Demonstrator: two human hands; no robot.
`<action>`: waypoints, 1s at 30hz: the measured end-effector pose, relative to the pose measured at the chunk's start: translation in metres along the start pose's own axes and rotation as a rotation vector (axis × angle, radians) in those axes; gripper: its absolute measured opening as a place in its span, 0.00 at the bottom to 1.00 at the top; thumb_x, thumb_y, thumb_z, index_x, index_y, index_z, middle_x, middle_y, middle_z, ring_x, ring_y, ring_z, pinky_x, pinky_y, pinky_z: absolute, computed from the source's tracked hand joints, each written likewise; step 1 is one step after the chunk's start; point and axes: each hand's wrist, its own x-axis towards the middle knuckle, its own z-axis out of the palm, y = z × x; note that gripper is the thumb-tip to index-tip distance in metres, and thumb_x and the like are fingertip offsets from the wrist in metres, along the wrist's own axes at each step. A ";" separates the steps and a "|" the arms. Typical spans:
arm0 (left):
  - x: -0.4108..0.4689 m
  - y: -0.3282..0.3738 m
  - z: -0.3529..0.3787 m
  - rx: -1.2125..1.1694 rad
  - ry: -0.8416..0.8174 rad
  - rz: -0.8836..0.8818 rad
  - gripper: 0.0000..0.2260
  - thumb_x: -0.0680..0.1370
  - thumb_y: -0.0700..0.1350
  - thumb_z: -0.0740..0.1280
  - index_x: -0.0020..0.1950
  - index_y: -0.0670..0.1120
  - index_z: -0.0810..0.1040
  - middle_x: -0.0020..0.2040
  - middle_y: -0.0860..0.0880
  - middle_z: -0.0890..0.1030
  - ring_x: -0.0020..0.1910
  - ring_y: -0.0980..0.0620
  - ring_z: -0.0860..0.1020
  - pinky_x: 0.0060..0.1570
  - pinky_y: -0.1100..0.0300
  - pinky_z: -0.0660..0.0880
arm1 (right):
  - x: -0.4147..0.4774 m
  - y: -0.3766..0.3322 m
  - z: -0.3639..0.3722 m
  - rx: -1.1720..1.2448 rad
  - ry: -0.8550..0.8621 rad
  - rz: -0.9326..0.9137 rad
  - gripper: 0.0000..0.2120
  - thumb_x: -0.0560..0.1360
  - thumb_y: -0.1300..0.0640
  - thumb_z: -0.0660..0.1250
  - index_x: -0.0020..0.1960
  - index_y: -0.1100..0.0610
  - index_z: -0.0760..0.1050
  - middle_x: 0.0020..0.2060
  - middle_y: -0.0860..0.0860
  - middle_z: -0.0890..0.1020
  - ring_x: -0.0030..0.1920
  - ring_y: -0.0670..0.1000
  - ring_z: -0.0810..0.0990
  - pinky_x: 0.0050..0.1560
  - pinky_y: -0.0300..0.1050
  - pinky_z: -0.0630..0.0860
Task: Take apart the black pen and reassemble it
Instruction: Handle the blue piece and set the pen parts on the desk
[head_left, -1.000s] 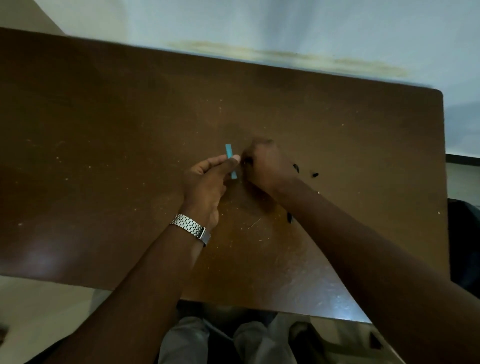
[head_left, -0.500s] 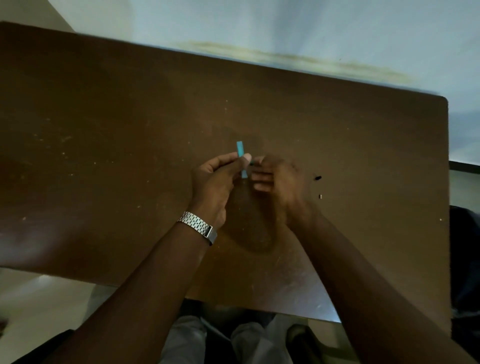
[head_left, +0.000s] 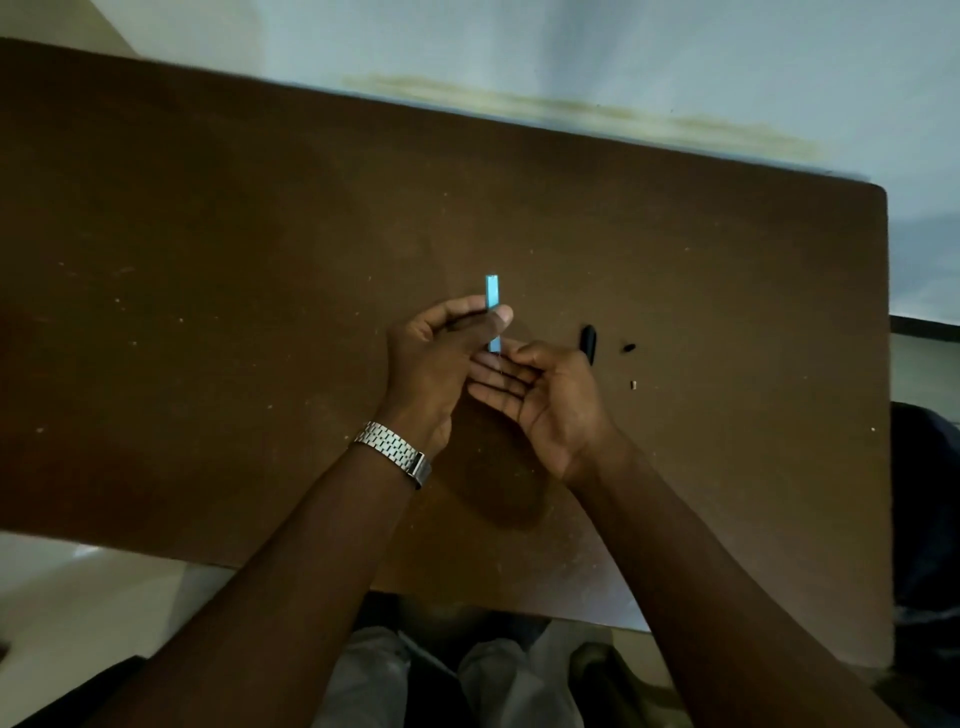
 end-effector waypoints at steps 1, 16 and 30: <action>0.000 0.000 0.000 -0.006 0.002 -0.005 0.12 0.72 0.38 0.80 0.55 0.41 0.86 0.50 0.42 0.89 0.50 0.43 0.87 0.52 0.49 0.85 | -0.001 0.000 0.000 -0.010 0.000 0.005 0.17 0.81 0.63 0.59 0.65 0.66 0.78 0.56 0.62 0.88 0.57 0.58 0.88 0.52 0.49 0.86; 0.015 -0.001 -0.011 0.093 0.166 -0.087 0.11 0.72 0.45 0.80 0.53 0.46 0.86 0.45 0.52 0.88 0.36 0.63 0.85 0.28 0.72 0.74 | -0.017 0.018 -0.024 -0.085 0.106 0.055 0.11 0.78 0.66 0.70 0.60 0.63 0.83 0.52 0.61 0.89 0.54 0.58 0.89 0.47 0.49 0.86; 0.031 -0.021 -0.024 0.515 0.139 0.041 0.11 0.71 0.41 0.81 0.51 0.41 0.87 0.45 0.42 0.88 0.37 0.54 0.85 0.29 0.74 0.73 | -0.066 0.032 -0.054 -0.063 0.175 0.081 0.12 0.77 0.65 0.71 0.59 0.66 0.82 0.49 0.62 0.89 0.50 0.58 0.90 0.47 0.49 0.86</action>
